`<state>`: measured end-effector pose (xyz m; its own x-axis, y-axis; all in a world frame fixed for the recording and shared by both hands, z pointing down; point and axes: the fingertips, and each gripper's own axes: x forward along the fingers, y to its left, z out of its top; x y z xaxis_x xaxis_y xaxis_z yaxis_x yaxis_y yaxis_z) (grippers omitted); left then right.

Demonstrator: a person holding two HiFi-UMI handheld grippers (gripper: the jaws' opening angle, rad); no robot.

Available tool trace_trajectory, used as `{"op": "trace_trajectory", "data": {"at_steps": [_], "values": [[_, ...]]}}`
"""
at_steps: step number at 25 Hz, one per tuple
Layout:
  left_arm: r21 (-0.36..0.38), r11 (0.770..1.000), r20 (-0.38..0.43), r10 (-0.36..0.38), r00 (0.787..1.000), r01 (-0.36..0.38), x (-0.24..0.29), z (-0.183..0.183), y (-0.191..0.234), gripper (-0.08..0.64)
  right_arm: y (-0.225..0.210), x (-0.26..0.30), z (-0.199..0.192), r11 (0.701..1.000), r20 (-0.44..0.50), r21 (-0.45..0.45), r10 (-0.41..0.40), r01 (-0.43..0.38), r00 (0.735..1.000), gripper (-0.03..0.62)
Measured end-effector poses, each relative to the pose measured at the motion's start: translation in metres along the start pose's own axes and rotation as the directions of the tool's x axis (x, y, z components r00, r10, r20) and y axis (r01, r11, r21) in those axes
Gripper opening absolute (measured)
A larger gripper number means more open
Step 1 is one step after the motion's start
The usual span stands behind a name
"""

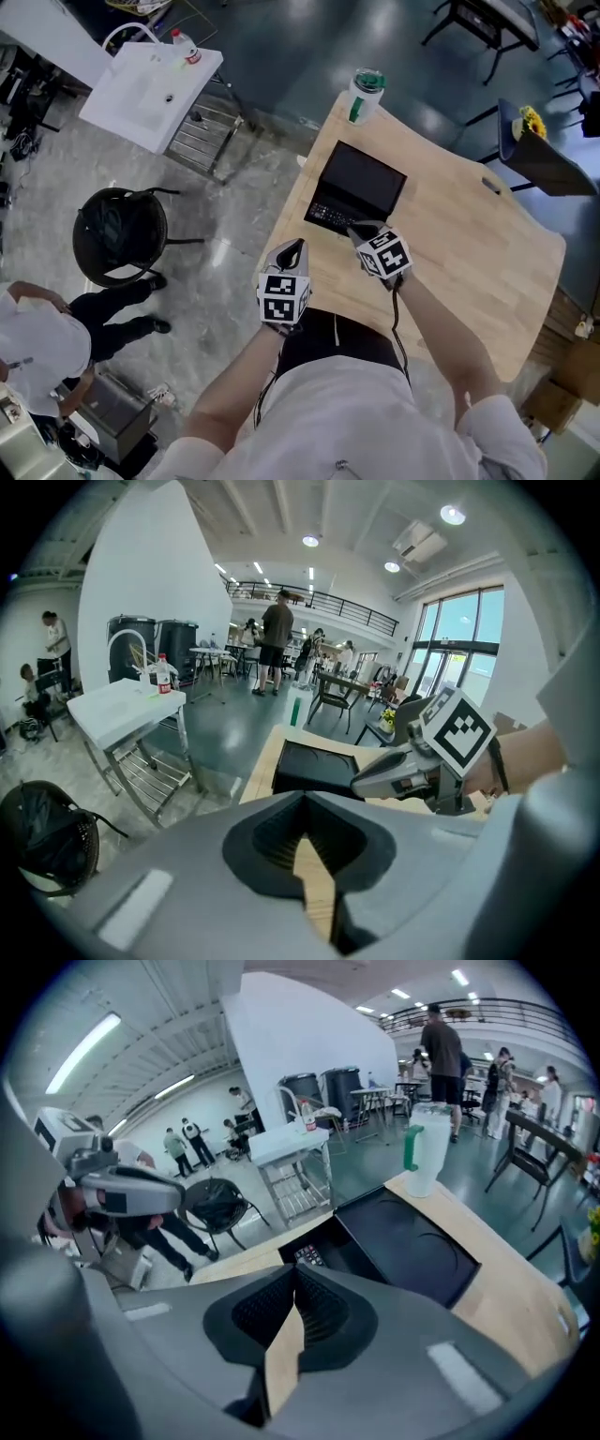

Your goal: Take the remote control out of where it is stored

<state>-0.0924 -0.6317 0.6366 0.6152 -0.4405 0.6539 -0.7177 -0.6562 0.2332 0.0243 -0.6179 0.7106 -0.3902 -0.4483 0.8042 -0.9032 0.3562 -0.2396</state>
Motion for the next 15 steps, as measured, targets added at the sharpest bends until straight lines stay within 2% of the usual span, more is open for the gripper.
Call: {"op": "trace_trajectory", "data": {"at_steps": [1, 3, 5, 9, 15], "values": [[-0.006, 1.0, -0.016, 0.0, 1.0, 0.0, 0.008, -0.005, 0.003, 0.0, -0.003, 0.013, -0.005, 0.999, -0.044, -0.037, 0.016, -0.018, 0.999, 0.039], [-0.023, 1.0, -0.041, -0.001, 0.999, 0.0, 0.022, -0.013, 0.009, 0.0, -0.011, 0.039, -0.014, 0.993, -0.133, -0.102, 0.041, -0.054, 0.99, 0.116], [-0.041, 0.999, -0.058, 0.0, 0.998, -0.002, 0.034, -0.019, 0.016, 0.0, -0.02, 0.064, -0.023, 0.983, -0.212, -0.168, 0.035, -0.071, 0.977, 0.157], [-0.07, 0.997, -0.084, 0.018, 0.996, -0.024, 0.047, -0.029, 0.028, 0.0, -0.036, 0.1, -0.034, 0.952, -0.33, -0.288, 0.0, -0.1, 0.944, 0.195], [-0.127, 0.988, -0.098, 0.072, 0.993, -0.085, 0.048, -0.046, 0.045, 0.0, -0.042, 0.137, -0.051, 0.882, -0.453, -0.438, -0.047, -0.176, 0.89, 0.247]]}}
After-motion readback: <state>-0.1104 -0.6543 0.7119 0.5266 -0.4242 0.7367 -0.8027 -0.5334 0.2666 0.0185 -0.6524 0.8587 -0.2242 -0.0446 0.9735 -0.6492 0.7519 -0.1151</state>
